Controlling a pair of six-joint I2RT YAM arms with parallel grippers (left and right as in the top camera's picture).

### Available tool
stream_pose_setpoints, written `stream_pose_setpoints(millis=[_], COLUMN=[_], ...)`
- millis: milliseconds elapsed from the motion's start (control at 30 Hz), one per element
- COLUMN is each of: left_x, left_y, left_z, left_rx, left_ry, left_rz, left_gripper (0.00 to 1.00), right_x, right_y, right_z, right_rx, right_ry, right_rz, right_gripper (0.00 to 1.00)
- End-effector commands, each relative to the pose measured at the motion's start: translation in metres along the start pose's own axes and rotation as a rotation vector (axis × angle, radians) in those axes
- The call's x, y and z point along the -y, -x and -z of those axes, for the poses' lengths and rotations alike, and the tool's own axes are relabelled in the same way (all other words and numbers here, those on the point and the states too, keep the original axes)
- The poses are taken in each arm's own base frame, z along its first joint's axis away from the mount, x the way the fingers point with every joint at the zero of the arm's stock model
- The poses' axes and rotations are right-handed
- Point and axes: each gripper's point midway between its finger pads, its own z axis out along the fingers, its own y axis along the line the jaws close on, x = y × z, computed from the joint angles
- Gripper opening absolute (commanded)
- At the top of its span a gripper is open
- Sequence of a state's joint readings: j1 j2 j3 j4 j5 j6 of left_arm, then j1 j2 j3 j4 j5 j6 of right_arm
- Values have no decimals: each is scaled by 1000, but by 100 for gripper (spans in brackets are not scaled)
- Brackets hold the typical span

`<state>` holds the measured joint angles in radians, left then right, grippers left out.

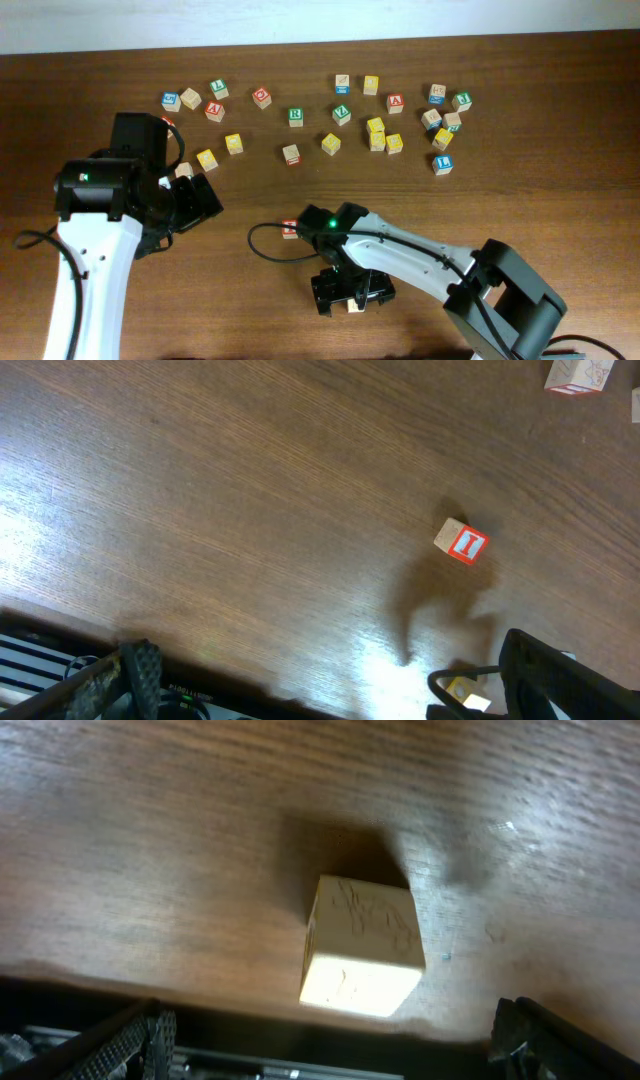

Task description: Spell out ICRA

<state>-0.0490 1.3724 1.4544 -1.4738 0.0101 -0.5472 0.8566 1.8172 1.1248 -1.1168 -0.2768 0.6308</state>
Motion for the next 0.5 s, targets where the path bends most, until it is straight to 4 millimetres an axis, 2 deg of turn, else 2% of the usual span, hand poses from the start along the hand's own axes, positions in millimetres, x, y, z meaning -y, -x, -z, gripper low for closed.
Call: stream_pose_setpoints(millis=[0, 67, 167, 400, 467], left_x=[-3, -3, -3, -3, -3], left_y=[1, 1, 1, 1, 1], left_z=[0, 0, 0, 0, 0], left_rx=[4, 4, 4, 4, 4], left_ry=[11, 11, 11, 11, 11], left_rz=[23, 23, 23, 23, 23], left_gripper=[99, 99, 99, 99, 99], right_x=[-1, -3, 1, 6, 4], right_y=[-2, 0, -3, -10, -7], right_z=[-7, -7, -12, -26, -26], right_rx=[-5, 2, -8, -37, -24], right_ry=[9, 14, 7, 17, 27], right_rz=[-6, -3, -6, -8, -3], right_gripper=[93, 89, 66, 64, 53])
